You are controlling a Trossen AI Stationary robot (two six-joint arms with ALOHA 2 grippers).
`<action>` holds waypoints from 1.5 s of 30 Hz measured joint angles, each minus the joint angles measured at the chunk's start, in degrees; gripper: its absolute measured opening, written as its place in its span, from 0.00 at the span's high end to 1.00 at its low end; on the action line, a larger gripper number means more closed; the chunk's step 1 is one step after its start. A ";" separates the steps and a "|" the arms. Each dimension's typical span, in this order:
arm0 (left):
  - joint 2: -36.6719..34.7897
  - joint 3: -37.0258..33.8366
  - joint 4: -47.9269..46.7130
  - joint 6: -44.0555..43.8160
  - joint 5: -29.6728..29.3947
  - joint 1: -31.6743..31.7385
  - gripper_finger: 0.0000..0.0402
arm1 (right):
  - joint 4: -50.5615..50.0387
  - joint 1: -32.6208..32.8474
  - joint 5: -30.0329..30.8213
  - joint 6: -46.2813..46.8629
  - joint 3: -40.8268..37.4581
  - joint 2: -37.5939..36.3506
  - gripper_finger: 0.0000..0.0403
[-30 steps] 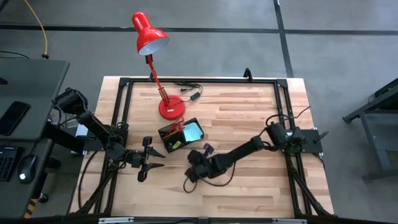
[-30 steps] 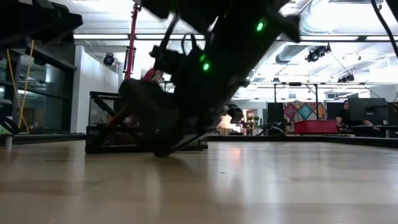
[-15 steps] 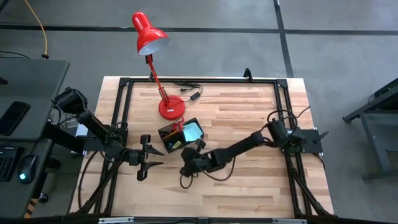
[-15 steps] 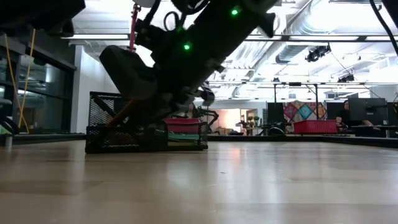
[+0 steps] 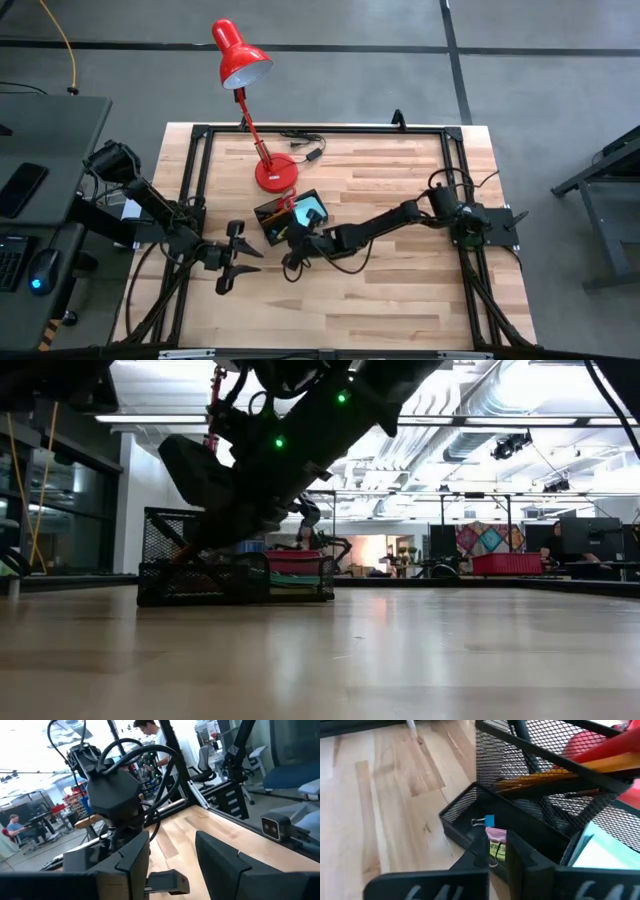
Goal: Pick and place office supplies into organizer
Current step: Put the pink binder clip into the desk organizer, then return to Home Position
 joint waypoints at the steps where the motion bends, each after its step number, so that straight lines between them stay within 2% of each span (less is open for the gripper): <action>1: 0.00 0.00 -0.12 -0.01 0.00 0.00 0.62 | -0.12 -0.24 0.22 -0.02 0.00 0.00 1.00; 3: 0.02 0.00 -0.24 0.00 0.00 0.02 0.62 | -0.35 -0.88 0.26 0.00 0.00 0.00 1.00; 9: 0.03 0.00 -0.61 -0.17 0.00 0.00 0.62 | -0.93 -3.02 -5.13 0.70 0.02 -0.02 0.97; 16: 0.31 0.00 -0.68 -0.20 0.02 0.01 0.62 | -2.94 -3.72 -4.06 1.52 0.09 -0.11 0.81; 27: 0.31 0.00 -1.01 -0.20 0.02 0.01 0.62 | -0.29 -2.79 -4.02 -1.19 0.09 -0.11 0.58; 32: 0.33 -0.01 -1.48 -0.20 0.24 0.01 0.62 | 1.84 0.12 -3.91 -7.26 0.09 -0.11 0.54; 38: 0.31 0.00 1.49 1.01 -0.82 0.00 0.62 | 3.86 5.08 -8.51 -11.31 0.09 -0.20 0.53; 42: 0.08 -0.02 3.65 4.89 4.45 -0.03 0.62 | 3.51 9.49 -9.57 -13.32 0.09 -0.47 0.53; 45: -1.04 -0.02 4.14 9.13 8.82 -0.02 0.62 | -0.59 12.62 -7.66 -16.57 -0.04 -3.67 0.53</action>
